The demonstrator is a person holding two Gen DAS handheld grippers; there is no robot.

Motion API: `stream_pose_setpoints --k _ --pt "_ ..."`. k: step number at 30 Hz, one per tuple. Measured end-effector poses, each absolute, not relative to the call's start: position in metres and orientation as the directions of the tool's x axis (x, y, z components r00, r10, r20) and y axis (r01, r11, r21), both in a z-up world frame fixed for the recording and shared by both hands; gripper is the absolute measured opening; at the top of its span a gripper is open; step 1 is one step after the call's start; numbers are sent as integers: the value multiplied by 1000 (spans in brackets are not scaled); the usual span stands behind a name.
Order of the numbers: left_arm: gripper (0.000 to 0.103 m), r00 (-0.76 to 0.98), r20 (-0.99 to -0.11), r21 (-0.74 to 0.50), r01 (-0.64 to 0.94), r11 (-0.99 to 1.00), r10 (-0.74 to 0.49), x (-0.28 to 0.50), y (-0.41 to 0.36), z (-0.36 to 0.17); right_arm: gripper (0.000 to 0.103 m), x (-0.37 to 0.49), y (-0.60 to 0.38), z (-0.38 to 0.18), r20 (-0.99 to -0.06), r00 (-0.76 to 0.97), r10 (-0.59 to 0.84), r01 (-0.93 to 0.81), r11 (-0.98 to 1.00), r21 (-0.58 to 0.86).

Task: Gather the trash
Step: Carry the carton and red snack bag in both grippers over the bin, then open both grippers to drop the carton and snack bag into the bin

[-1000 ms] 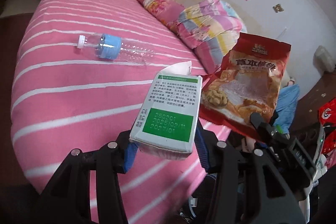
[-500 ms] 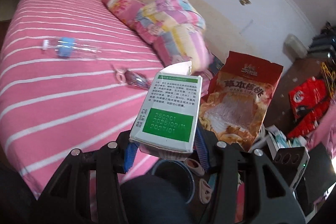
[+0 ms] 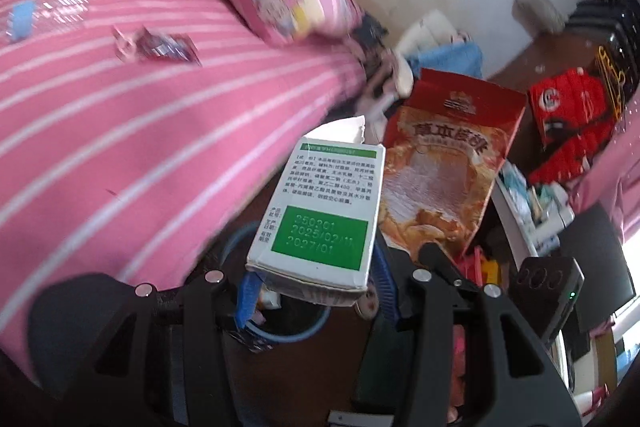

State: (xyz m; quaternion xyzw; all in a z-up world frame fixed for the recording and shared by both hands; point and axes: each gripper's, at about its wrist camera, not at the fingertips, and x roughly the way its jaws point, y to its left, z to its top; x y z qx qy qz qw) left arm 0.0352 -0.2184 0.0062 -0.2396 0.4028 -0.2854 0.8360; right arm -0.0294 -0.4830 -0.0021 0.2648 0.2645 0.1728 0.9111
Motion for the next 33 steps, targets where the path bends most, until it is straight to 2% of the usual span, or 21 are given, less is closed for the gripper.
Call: stream_pose_setpoints --k 9,19,27,33 --pt "47 359 -620 -629 303 716 -697 53 -281 -36 16 -40 -518 -58 -500 772 393 -55 825 563" --pt "47 212 -671 -679 211 703 -711 98 -309 -96 16 -39 -532 -108 -587 723 365 39 826 562" --pt "47 122 -763 -600 228 766 -634 123 -348 -137 16 -32 -537 -133 -646 681 347 97 831 548" --pt "47 75 -799 -562 260 785 -597 131 -366 -157 17 -24 -543 -153 -695 646 316 150 840 521"
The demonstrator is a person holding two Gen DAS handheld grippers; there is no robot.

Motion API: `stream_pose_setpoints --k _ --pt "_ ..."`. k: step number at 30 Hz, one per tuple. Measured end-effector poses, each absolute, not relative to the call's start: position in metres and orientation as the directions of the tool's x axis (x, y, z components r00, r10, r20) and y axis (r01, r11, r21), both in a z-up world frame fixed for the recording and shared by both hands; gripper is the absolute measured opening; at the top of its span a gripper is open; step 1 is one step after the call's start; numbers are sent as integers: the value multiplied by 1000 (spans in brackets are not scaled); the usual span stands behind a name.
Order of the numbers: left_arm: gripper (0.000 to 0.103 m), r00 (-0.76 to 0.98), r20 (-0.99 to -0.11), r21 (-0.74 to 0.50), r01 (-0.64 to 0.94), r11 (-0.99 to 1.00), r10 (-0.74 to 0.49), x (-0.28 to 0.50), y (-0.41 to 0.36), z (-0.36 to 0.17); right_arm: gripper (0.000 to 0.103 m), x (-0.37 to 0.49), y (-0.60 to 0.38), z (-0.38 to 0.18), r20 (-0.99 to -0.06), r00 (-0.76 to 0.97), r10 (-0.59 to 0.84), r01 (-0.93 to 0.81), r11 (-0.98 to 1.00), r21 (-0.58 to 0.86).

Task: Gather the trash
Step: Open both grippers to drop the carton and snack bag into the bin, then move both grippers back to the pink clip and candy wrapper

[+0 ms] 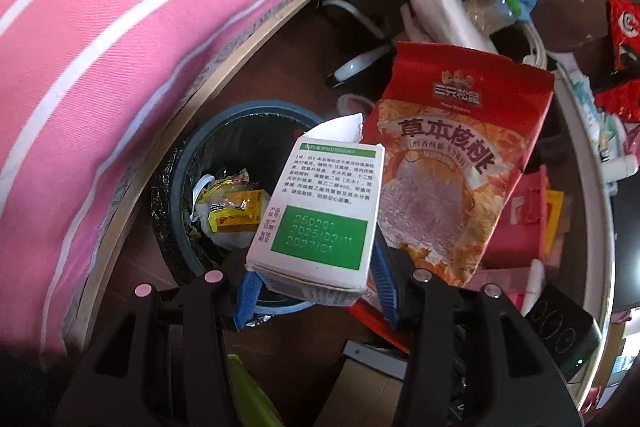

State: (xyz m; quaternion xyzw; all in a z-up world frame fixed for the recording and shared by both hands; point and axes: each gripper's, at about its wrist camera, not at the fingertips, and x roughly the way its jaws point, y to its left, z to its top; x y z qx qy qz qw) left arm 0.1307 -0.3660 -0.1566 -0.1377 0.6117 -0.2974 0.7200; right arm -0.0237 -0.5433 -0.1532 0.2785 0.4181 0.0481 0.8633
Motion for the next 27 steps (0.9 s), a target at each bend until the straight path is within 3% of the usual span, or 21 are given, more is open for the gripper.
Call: stream_pose_setpoints --k 9,10,11,12,18,22,27 --pt "51 31 -817 -548 269 792 -576 138 -383 -173 19 -21 -548 -168 -738 613 282 195 852 487" --pt "56 24 -822 -544 265 796 -570 139 -384 -175 22 -21 -548 -169 -743 609 278 201 852 483" --pt "73 20 -833 -530 254 809 -552 141 -386 -177 39 -21 -548 -170 -745 607 276 208 850 484" --pt "84 23 -844 -515 247 821 -537 142 -386 -178 47 -22 -548 -169 -744 610 273 215 847 487" --pt "85 15 -839 -532 192 825 -544 146 -378 -180 78 -23 -549 -163 -734 628 258 238 834 497" --pt "85 36 -807 -577 165 800 -589 145 -367 -171 85 -23 -545 -145 -728 659 189 248 860 447" --pt "86 92 -775 -611 147 778 -626 138 -350 -147 87 -26 -525 -107 -680 732 -27 271 928 255"
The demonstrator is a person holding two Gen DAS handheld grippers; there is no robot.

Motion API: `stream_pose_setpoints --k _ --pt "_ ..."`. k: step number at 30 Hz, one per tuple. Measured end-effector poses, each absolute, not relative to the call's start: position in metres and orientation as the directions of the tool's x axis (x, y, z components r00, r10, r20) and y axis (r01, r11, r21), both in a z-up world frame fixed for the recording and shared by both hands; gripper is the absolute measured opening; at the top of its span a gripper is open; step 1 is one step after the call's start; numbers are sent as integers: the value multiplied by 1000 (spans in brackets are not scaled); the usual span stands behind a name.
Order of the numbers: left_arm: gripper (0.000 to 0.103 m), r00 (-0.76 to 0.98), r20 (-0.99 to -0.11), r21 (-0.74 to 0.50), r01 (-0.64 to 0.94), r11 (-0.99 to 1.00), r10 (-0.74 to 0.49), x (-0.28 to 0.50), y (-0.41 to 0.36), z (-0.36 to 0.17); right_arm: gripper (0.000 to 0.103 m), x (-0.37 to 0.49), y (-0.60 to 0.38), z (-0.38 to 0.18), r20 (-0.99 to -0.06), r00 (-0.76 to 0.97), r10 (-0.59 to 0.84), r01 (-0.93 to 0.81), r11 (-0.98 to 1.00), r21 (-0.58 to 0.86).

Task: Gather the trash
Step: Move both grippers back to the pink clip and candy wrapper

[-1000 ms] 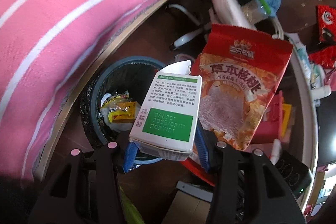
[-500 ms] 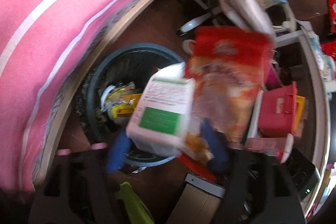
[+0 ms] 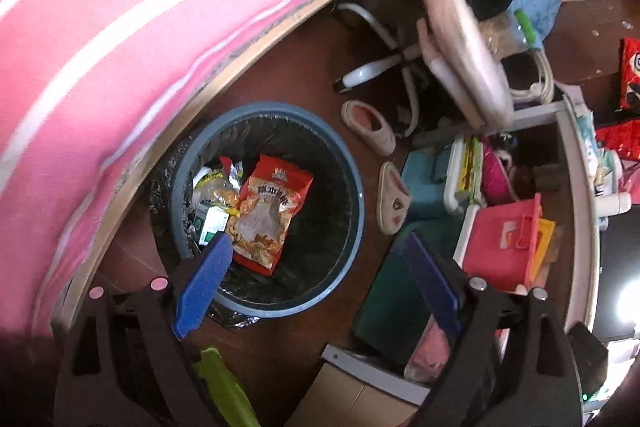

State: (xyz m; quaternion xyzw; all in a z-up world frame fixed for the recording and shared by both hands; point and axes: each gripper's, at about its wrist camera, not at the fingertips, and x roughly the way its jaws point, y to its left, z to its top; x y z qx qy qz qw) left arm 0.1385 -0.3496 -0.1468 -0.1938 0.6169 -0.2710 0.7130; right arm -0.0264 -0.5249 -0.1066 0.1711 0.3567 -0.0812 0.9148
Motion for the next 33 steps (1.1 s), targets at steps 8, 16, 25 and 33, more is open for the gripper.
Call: stream_pose_setpoints --k 8,16,25,33 --pt "86 268 -661 -684 168 710 -701 121 -304 -88 90 -23 -478 -49 -547 829 -117 215 969 118" --pt "90 437 -493 -780 161 605 -752 113 -222 -34 90 6 -423 4 -489 867 92 16 977 212" --pt "91 636 -540 -680 56 731 -551 122 -100 -13 90 93 -369 17 -457 790 409 -96 819 566" --pt "91 617 -642 -573 8 819 -455 177 -58 -44 89 182 -321 -31 -462 680 568 -53 668 743"
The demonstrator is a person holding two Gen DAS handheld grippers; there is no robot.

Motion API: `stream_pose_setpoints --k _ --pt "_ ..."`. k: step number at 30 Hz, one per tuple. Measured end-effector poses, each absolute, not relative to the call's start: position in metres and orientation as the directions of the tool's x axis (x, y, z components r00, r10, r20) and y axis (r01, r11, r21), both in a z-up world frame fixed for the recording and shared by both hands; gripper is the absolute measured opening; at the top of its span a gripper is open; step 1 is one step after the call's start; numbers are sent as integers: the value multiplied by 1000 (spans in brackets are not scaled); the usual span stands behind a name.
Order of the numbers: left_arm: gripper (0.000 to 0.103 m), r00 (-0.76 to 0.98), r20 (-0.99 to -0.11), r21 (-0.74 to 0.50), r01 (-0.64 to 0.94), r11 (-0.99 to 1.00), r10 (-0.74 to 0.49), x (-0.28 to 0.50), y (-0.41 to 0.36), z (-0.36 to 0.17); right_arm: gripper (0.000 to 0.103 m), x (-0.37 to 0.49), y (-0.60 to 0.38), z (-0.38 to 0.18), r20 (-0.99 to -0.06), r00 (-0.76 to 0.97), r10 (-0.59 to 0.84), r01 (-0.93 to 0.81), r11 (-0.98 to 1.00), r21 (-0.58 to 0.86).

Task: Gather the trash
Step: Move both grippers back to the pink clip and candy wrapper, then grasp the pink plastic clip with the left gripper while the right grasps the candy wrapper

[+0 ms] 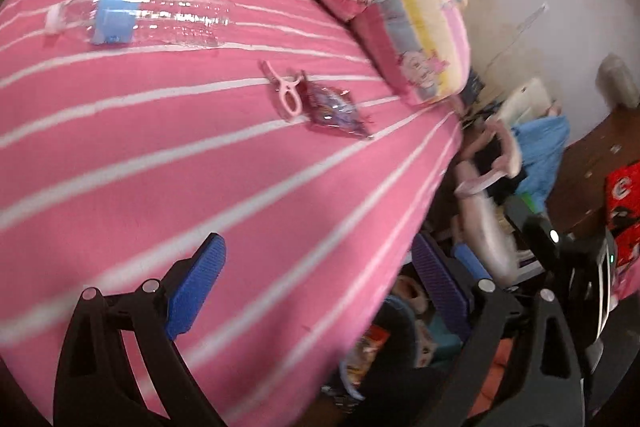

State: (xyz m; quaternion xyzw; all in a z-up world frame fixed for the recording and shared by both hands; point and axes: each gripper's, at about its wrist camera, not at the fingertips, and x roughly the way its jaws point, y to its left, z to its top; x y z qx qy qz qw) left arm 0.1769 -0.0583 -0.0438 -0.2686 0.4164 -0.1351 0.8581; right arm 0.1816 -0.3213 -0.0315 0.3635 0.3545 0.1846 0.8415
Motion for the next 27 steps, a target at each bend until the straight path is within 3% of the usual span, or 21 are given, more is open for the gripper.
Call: stream_pose_setpoints --k 7,15,21,25,27 --pt "91 602 -712 -434 27 901 -361 241 -61 -59 87 245 -310 -71 -444 645 622 -12 590 808" --pt "89 576 -773 -320 8 947 -266 314 -67 -76 75 309 -307 -96 -475 620 625 43 577 815" --pt "71 553 -807 -213 50 976 -205 354 -80 -86 73 347 -308 -111 -544 605 582 116 611 783" --pt "71 570 -807 -130 81 988 -153 372 -91 -90 68 374 -299 -115 -554 615 561 85 652 753" --pt "69 576 -806 -99 91 991 -133 376 -95 -92 58 384 -296 -120 -558 614 558 74 663 745"
